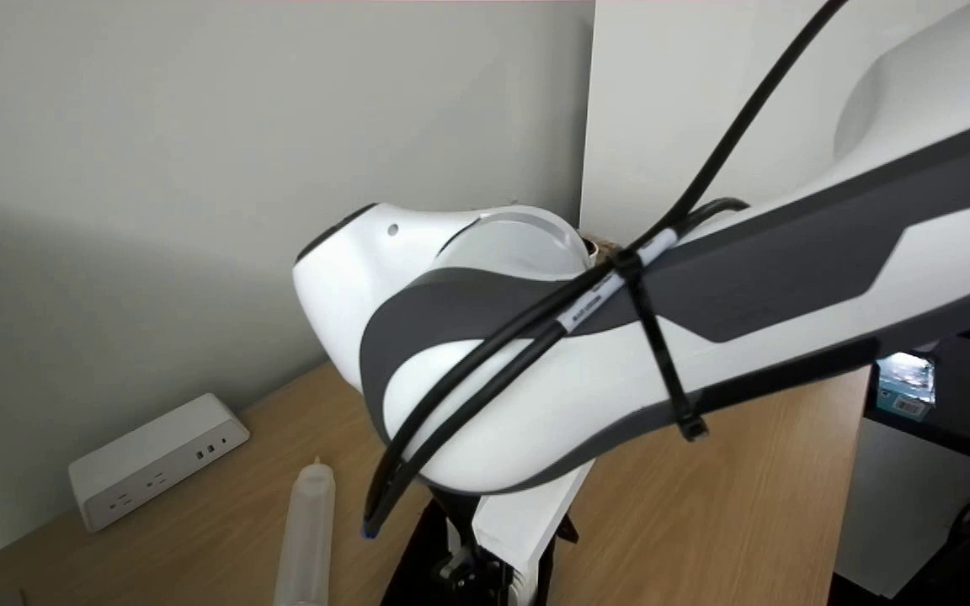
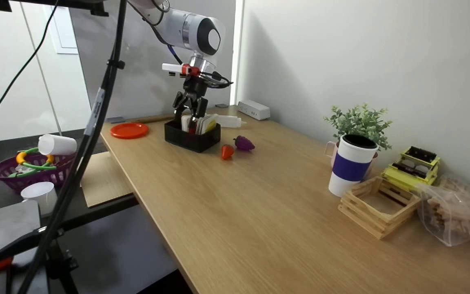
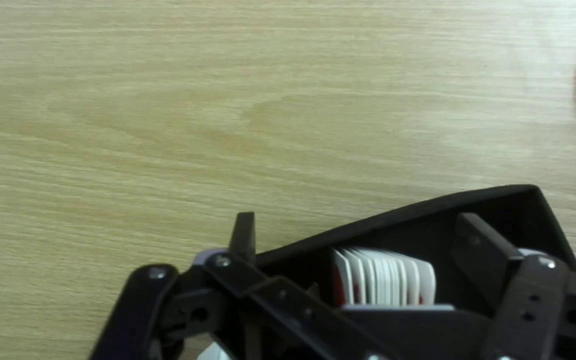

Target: Take the books out of the bookcase and put them upright on the table

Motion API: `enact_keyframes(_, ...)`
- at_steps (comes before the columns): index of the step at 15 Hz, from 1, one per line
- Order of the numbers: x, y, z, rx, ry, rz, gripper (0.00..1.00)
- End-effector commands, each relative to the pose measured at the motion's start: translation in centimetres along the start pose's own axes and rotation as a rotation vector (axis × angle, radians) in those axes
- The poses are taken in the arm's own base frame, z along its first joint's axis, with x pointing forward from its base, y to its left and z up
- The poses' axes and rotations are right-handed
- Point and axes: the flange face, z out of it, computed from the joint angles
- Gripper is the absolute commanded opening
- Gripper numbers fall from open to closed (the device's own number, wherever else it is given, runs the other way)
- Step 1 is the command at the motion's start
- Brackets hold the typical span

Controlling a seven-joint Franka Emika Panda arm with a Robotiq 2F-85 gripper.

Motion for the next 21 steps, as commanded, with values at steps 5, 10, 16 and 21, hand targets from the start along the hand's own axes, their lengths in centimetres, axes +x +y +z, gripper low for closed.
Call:
enact_keyframes(5,0.61,-0.11,0.12,0.01,-0.013,0.025,0.52)
enact_keyframes(10,0.55,-0.06,0.03,0.008,-0.022,0.031,0.17)
enact_keyframes(16,0.42,-0.11,0.03,0.002,-0.033,0.038,0.04)
enact_keyframes(21,-0.11,-0.79,-0.59,-0.019,-0.022,0.062,0.04)
